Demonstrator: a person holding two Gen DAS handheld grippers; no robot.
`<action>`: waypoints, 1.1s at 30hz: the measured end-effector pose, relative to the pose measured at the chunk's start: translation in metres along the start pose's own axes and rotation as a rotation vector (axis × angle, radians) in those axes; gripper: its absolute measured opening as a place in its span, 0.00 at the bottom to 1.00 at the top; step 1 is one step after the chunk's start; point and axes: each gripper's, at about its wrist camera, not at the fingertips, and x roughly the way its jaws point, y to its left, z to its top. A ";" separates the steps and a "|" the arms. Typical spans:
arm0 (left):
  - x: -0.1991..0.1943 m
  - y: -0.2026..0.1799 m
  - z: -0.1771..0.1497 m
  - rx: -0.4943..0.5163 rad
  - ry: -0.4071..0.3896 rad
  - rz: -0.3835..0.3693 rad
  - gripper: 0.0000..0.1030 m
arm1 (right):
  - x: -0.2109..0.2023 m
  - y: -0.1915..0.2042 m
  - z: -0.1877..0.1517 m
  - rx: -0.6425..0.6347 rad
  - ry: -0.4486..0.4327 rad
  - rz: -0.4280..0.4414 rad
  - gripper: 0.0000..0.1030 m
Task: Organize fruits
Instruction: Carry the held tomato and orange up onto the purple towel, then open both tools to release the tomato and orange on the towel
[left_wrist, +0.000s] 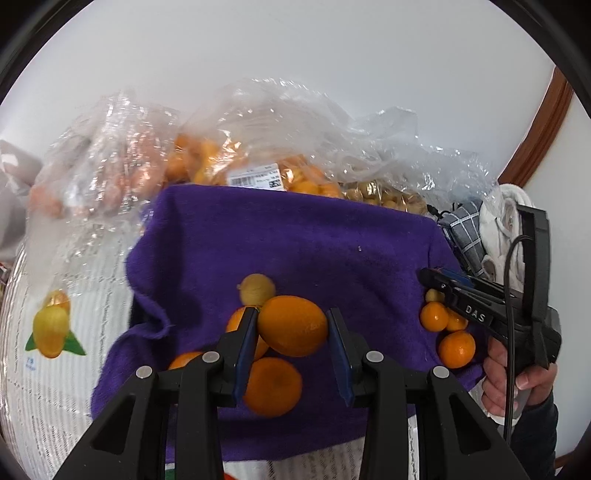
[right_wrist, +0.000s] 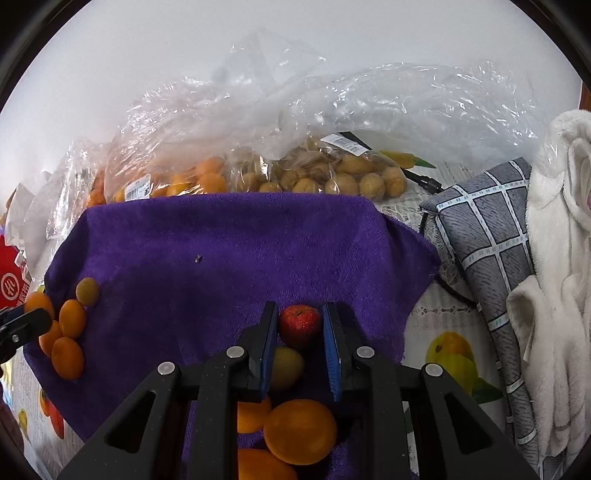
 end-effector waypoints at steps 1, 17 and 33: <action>0.003 -0.003 0.000 0.005 0.007 0.005 0.34 | -0.001 0.000 0.000 -0.006 -0.001 -0.006 0.25; 0.033 -0.011 -0.005 0.061 0.054 0.081 0.34 | -0.046 0.001 -0.026 -0.011 -0.063 0.024 0.37; 0.038 -0.021 -0.005 0.091 0.073 0.112 0.40 | -0.062 0.002 -0.049 -0.017 -0.044 0.008 0.37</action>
